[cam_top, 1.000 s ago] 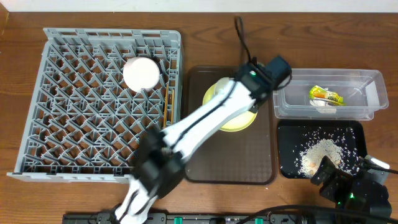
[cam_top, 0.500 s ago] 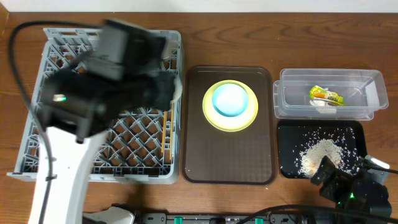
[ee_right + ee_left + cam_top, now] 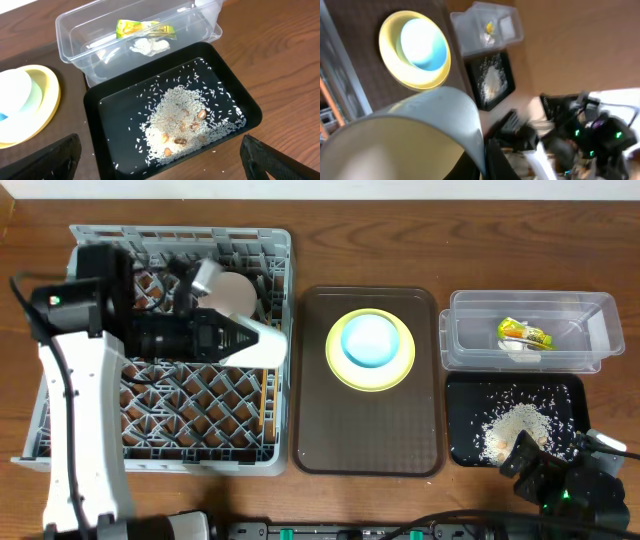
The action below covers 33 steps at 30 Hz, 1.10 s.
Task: Sort waste into correct bins and load items into the dishwasher
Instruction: 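Lower the white cup into the dish rack and release it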
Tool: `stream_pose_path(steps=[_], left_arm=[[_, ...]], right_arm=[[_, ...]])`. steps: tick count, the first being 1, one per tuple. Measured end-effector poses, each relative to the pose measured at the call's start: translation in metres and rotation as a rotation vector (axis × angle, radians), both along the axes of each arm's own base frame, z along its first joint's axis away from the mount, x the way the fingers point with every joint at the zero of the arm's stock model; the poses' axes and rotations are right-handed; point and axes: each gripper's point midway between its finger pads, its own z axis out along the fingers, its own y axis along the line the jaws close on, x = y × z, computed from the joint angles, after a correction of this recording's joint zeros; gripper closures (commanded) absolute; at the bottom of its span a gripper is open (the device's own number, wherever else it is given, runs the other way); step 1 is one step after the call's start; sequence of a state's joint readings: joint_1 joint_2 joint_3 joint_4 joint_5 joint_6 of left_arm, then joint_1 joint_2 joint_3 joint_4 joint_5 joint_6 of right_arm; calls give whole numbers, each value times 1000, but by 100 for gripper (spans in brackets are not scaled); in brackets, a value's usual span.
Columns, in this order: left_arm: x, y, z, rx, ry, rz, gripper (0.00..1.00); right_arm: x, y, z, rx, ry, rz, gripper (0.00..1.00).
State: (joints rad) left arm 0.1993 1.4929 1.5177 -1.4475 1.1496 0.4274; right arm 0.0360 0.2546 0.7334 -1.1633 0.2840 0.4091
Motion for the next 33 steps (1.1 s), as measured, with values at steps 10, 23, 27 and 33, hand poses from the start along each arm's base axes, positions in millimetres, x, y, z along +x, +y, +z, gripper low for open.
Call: stream_pose_path(steps=[10, 23, 27, 33], left_arm=[[46, 39, -66, -341, 128, 157, 92], [67, 41, -113, -431, 249, 170, 92], [66, 38, -116, -414, 244, 153, 92], [64, 25, -119, -396, 221, 107, 92]], right_arm=[[0, 0, 0, 0, 0, 0, 1], [0, 0, 0, 0, 0, 0, 1], [0, 0, 0, 0, 0, 0, 1], [0, 0, 0, 0, 0, 0, 1]])
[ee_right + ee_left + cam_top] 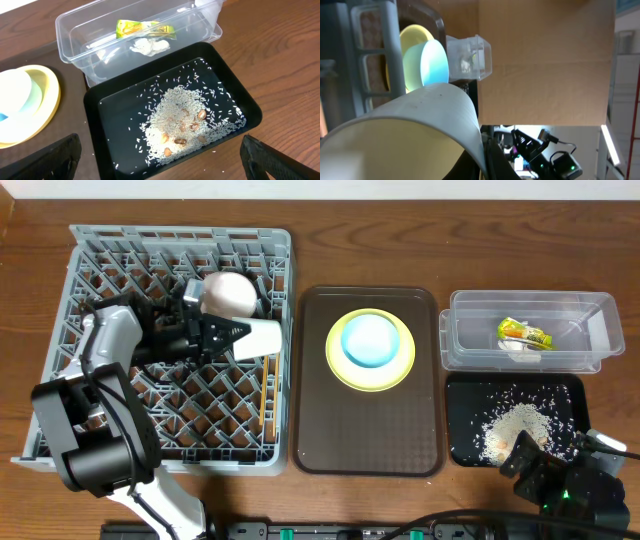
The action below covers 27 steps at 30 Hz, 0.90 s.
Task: Sort waste into correct bins and load items into the dishwasher
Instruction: 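Lower the white cup into the dish rack and release it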
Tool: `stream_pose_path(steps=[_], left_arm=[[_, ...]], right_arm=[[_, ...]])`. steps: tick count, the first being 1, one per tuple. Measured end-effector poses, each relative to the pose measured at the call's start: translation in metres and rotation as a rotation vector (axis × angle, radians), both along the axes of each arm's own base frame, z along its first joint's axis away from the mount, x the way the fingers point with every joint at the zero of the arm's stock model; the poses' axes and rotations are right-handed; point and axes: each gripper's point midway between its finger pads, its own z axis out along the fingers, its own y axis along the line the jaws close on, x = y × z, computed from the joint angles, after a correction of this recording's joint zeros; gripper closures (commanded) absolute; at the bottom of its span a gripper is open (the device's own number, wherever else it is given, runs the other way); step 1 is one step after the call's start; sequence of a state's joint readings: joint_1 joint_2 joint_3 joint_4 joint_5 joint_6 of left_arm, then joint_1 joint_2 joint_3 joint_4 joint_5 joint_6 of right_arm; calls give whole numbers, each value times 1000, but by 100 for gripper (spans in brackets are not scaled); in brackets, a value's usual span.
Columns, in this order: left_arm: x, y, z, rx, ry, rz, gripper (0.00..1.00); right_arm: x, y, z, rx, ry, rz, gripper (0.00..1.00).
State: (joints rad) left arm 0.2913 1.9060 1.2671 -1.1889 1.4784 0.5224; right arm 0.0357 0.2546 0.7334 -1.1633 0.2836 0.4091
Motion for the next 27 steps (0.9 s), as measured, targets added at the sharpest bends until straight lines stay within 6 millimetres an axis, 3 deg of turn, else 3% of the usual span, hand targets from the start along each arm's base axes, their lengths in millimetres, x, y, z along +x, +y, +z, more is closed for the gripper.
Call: stream_pose_path(steps=[8, 14, 16, 27], left_arm=[[0, 4, -4, 21, -4, 4, 92], [-7, 1, -20, 42, 5, -9, 91], [-8, 1, -22, 43, 6, -8, 83], [-3, 9, -37, 128, 17, -5, 78]], right_arm=[[0, 0, 0, 0, 0, 0, 1], [0, 0, 0, 0, 0, 0, 1], [0, 0, 0, 0, 0, 0, 1], [0, 0, 0, 0, 0, 0, 1]])
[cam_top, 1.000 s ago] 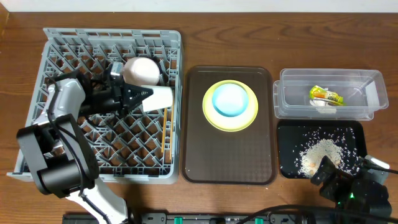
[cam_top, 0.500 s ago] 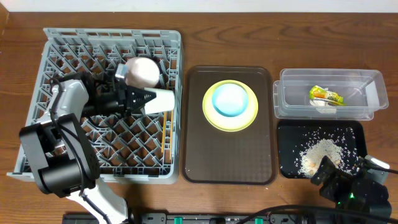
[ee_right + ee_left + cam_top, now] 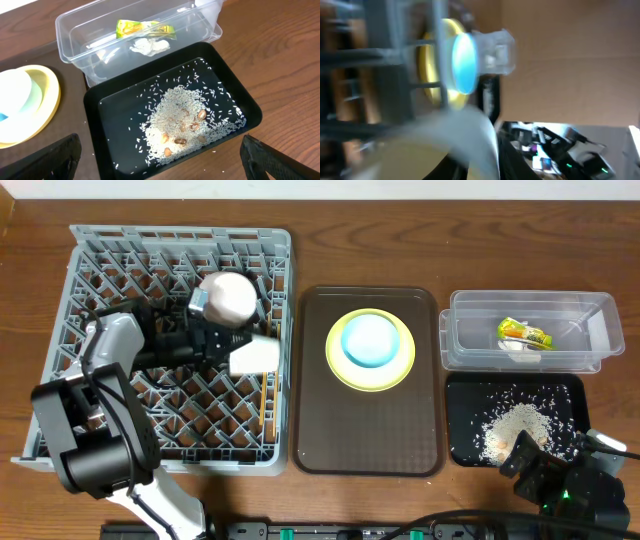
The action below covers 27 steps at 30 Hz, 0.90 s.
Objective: Sort waste into correct bins and load items into the dishwasher
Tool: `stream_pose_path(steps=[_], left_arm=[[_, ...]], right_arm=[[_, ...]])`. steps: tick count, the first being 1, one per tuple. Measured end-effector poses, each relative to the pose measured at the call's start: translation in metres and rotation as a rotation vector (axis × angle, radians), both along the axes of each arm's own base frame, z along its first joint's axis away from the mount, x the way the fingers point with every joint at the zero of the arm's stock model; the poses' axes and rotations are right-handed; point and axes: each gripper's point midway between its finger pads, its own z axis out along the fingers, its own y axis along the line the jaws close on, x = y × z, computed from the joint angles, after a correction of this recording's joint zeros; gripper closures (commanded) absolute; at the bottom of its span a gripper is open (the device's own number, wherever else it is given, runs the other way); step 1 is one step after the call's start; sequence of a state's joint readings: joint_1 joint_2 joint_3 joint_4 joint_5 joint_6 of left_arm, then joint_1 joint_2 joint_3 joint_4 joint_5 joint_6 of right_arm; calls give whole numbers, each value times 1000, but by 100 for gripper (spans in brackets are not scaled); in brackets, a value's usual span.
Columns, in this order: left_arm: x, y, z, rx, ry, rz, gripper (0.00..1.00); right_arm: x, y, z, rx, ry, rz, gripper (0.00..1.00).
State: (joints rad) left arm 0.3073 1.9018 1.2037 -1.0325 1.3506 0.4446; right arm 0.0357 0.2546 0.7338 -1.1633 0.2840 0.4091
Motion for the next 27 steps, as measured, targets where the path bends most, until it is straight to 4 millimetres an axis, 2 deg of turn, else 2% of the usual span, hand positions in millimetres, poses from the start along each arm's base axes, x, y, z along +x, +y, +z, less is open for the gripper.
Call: stream_pose_path(steps=[1, 5, 8, 10, 14, 21, 27], left_arm=[[1, 4, -3, 13, 20, 10, 78], [3, 19, -9, 42, 87, 61, 65], [2, 27, -15, 78, 131, 80, 49], [0, 29, -18, 115, 159, 85, 42], [-2, 36, -13, 211, 170, 105, 39], [-2, 56, 25, 430, 98, 214, 38], [-17, 77, 59, 611, 76, 374, 37]], right_arm=[[0, 0, 0, 0, 0, 0, 1], [0, 0, 0, 0, 0, 0, 1], [0, 0, 0, 0, 0, 0, 1], [0, 0, 0, 0, 0, 0, 1], [0, 0, 0, 0, 0, 1, 1], [0, 0, 0, 0, 0, 0, 1], [0, 0, 0, 0, 0, 0, 1]])
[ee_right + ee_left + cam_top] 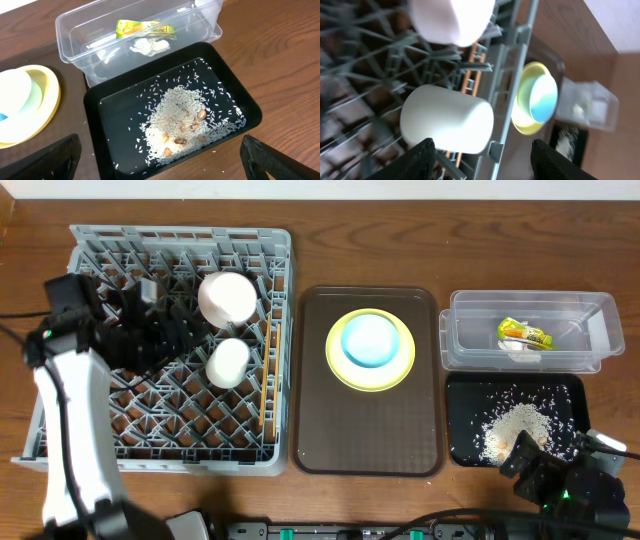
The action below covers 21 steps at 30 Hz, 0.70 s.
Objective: Sort waste into correct bins and load items into the dishwasher
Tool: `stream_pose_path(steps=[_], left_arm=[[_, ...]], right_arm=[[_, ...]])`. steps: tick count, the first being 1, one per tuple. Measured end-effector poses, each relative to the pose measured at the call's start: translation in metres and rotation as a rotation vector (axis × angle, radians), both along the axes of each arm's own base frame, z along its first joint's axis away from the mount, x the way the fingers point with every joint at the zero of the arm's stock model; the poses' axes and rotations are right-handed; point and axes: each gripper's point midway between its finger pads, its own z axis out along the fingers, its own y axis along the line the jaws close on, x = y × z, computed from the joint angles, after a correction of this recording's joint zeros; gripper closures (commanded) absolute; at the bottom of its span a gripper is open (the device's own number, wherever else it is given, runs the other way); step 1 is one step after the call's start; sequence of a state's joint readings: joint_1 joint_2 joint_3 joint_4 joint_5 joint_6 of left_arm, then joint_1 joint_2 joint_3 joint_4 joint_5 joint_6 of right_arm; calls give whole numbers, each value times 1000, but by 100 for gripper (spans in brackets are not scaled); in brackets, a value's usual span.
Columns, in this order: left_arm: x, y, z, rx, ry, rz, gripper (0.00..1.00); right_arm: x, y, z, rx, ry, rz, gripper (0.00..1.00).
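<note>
The grey dish rack [60,415] holds two white cups. One cup [227,363] [447,125] lies on its side among the prongs, and the other [226,298] [452,20] sits just beyond it. My left gripper [485,162] is open just left of the lying cup, touching nothing. A yellow plate [402,367] with a blue bowl [368,340] in it rests on the brown tray [330,430]. My right gripper [160,162] is open and empty near the black tray [105,130] of rice.
A clear bin [590,315] holding a yellow wrapper [524,333] stands at the back right, above the black tray [565,395]. Orange chopsticks [265,390] lie in the rack near its right wall. Bare wooden table surrounds everything.
My left gripper has let go of the white cup and drawn back to the left. The cup now lies on its side in the rack. The right arm is unchanged.
My left gripper first held the white cup above the right part of the rack. Then it held the cup low by the rack's right wall, then down among the prongs. Now the cup lies free in the rack beside the other cup.
</note>
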State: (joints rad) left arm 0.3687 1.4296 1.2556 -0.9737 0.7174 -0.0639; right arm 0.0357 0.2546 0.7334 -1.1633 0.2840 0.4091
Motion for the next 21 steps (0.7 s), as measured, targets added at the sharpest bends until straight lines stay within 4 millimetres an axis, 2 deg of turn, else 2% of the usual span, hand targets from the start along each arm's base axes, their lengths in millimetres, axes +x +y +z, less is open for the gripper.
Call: stream_pose_path(steps=[2, 3, 4, 5, 7, 8, 9, 10, 14, 21], left_arm=[[-8, 3, 10, 35, -8, 35, 37], [-11, 3, 14, 47, -13, 44, 28], [-13, 2, 17, 59, -20, 50, 10], [-15, -1, 21, 69, -27, 44, 1], [-18, -13, 24, 78, -30, 22, 2], [-19, -19, 25, 81, -31, 3, 20], [-19, -26, 25, 82, -31, -16, 67], [-19, -33, 25, 86, -32, -39, 91], [-16, -47, 17, 136, -23, -96, 92], [-10, -41, -16, 281, 93, -76, 92]], right_arm=[[0, 0, 0, 0, 0, 0, 1], [0, 0, 0, 0, 0, 0, 1], [0, 0, 0, 0, 0, 0, 1], [0, 0, 0, 0, 0, 0, 1], [0, 0, 0, 0, 0, 0, 1], [0, 0, 0, 0, 0, 0, 1], [0, 0, 0, 0, 0, 0, 1], [0, 0, 0, 0, 0, 0, 1], [0, 0, 0, 0, 0, 0, 1], [0, 0, 0, 0, 0, 0, 1]])
